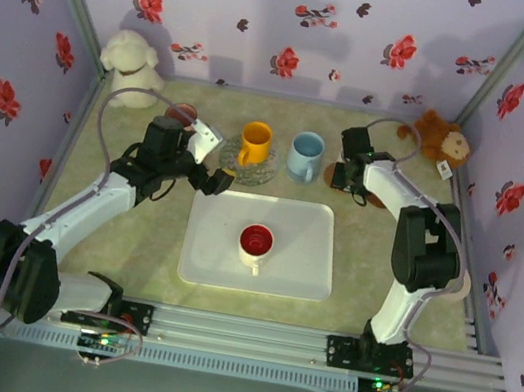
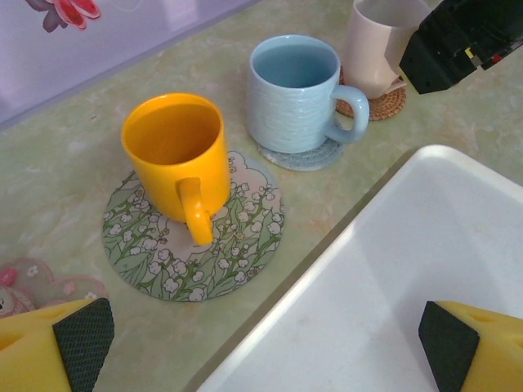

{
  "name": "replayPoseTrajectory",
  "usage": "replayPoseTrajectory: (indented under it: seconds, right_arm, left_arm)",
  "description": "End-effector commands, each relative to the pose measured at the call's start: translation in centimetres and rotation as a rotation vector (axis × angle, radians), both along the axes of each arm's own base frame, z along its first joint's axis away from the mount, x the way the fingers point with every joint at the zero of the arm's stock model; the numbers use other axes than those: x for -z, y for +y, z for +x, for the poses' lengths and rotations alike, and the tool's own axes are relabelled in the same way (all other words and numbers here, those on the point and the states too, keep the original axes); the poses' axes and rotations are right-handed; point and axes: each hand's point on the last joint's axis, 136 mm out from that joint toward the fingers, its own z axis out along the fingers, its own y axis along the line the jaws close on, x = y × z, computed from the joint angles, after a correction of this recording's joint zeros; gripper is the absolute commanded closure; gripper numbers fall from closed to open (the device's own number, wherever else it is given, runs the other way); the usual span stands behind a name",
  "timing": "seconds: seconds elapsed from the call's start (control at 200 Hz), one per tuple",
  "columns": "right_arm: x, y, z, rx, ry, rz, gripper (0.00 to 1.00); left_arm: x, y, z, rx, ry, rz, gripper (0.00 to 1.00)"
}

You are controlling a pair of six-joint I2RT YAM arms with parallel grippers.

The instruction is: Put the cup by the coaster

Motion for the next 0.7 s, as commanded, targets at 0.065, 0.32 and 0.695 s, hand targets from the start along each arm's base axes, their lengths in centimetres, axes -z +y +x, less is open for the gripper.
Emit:
replayPoseTrajectory:
  seconds: [0.065, 0.32, 0.695]
  right_arm:
    - [-1.7, -1.3, -1.4, 0.04, -0.01, -0.026, 0.37]
    - [-4.4, -1.8, -2.9, 0.032, -0.045, -0.065, 0.11]
    - [-10.6, -2.6, -5.4, -0.023, -0.144, -0.1, 0.01]
  left_arm:
    - [0.0, 0.1, 0.1, -0.01, -0.01, 0.012, 0.01]
    - [-1.6, 0.3, 0.7, -0.044, -0.026, -0.014, 0.01]
    - [-4.0, 0.2, 0.4, -0.036, -0.057, -0.04, 0.01]
